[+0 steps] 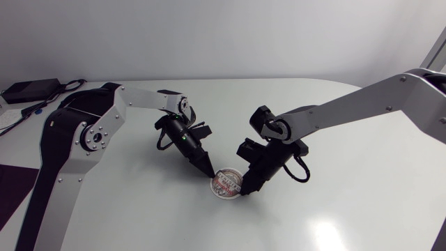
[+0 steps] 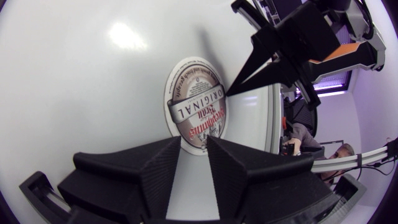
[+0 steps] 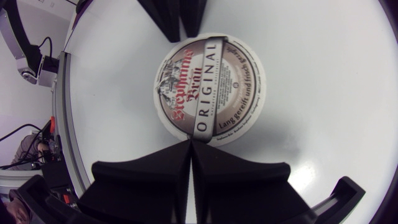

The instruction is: Turn the coaster over.

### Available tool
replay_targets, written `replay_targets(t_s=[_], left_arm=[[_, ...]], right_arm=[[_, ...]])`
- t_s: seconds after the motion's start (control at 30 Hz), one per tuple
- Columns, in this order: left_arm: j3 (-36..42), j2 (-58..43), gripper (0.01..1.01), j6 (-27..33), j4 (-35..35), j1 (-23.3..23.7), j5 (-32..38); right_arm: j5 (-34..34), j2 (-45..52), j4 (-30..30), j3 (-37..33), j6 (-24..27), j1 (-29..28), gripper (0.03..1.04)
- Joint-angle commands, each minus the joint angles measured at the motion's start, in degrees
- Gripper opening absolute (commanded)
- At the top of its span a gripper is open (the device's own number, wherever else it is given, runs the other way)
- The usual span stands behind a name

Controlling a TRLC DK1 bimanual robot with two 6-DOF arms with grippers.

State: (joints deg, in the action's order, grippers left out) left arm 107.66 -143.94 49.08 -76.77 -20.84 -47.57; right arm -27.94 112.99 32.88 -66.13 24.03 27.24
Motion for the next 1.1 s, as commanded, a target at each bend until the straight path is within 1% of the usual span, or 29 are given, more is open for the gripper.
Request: replay_targets(t_s=[0.0,0.17,0.3,0.4,0.6,0.63,0.67,0.73,0.77,0.83,0.9,1.07], left_arm=[[-4.82,-3.19,0.241,3.92,-3.12,-3.15,-2.35],[-5.00,-1.52,0.241,4.71,-3.47,-3.15,-4.64],[-5.18,-0.55,0.241,4.97,-3.47,-2.45,-5.16],[-5.70,0.41,0.241,5.06,-3.38,-1.66,-4.81],[-6.32,4.63,0.246,3.92,-2.68,1.86,-1.91],[-6.32,4.98,0.251,2.34,-1.71,2.56,-0.94],[-6.85,5.42,0.285,0.40,0.04,3.09,0.37],[-8.60,6.39,0.441,-2.85,4.00,3.70,3.10],[-9.39,6.39,0.454,-5.75,6.90,3.61,5.12],[-10.19,5.95,0.456,-8.83,9.89,2.91,7.58],[-11.59,5.77,0.456,-13.22,14.46,2.03,11.36],[-12.12,4.28,0.454,-17.44,17.18,-0.08,13.38]], right_arm=[[2.90,4.87,-3.18,1.35,0.14,1.06,0.05],[2.90,4.87,-3.35,1.53,0.05,1.50,0.05],[2.72,3.38,-3.35,1.88,0.14,1.06,0.05],[2.10,0.83,-3.00,2.23,0.31,-0.26,0.05],[0.96,-3.83,-3.00,3.29,0.23,-1.67,0.05],[0.79,-4.53,-3.00,3.20,0.05,-2.02,0.05],[0.61,-4.88,-3.00,3.11,-0.04,-2.28,0.05],[0.52,-4.88,-2.91,2.67,-0.21,-2.55,0.05],[0.52,-4.44,-2.91,2.32,-0.21,-2.55,0.05],[0.52,-3.13,-2.91,1.62,-0.39,-2.37,0.05],[0.61,-1.98,-3.00,0.83,-0.56,-2.11,0.05],[0.87,0.30,-3.09,-0.76,-0.74,-2.02,0.05]])
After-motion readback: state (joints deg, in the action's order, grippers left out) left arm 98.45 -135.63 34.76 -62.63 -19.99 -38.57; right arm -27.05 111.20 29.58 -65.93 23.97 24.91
